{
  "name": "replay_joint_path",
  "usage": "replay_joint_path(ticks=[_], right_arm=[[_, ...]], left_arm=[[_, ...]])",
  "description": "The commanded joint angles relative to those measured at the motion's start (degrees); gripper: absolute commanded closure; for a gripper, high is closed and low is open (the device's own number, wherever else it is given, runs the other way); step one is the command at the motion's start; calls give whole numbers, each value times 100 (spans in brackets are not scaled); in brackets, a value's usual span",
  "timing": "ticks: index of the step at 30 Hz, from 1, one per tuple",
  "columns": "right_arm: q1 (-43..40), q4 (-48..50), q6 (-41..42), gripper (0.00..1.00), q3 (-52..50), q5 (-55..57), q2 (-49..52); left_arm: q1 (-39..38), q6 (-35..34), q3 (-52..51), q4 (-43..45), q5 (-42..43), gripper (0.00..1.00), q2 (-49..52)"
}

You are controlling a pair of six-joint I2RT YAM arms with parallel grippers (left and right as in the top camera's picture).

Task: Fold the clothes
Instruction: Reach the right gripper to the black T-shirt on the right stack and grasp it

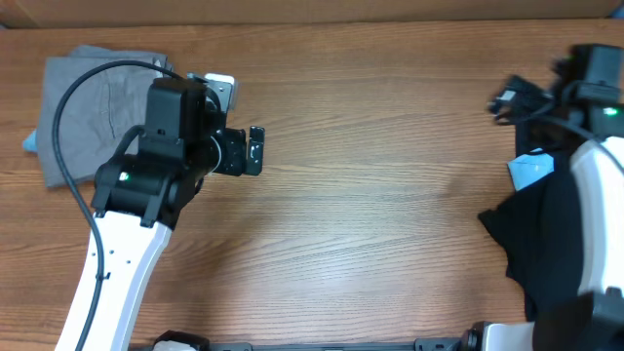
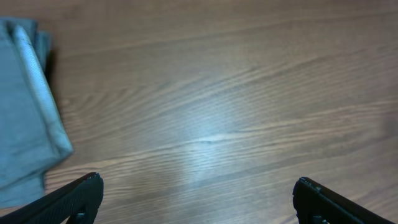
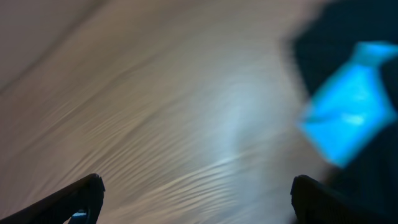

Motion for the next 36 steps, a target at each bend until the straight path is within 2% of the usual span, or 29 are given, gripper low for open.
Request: replay_joint_path(ticks=[1,5,8,16,22,23,25,30,36], right_arm=[[-732,-90,688,2,133,466,442],[-1355,-44,813,12,133,369,1064],[-1565,118,813,13,133,391,1497],[-1606,616,813,15,133,461,2277],[-1587,614,960,20,133,986,2671],[-1587,577,960,24,133,968,2708],[-1587,509,960,39,133,940,2734],[-1580,361,935,94,192,883,2677],[-1565,-256,885,96,883,811,2264]], left_arm=[[28,146,173,28,376,0,127],[28,131,173,28,448,0,199],[28,131,173,35,448,0,221],[28,131,173,35,448,0,223],[28,133,173,-22,448,0,223],[28,131,173,-28,448,0,223],[28,133,170,-26,448,0,223],[28,131,170,-22,446,0,223],[28,133,173,-35,448,0,223]])
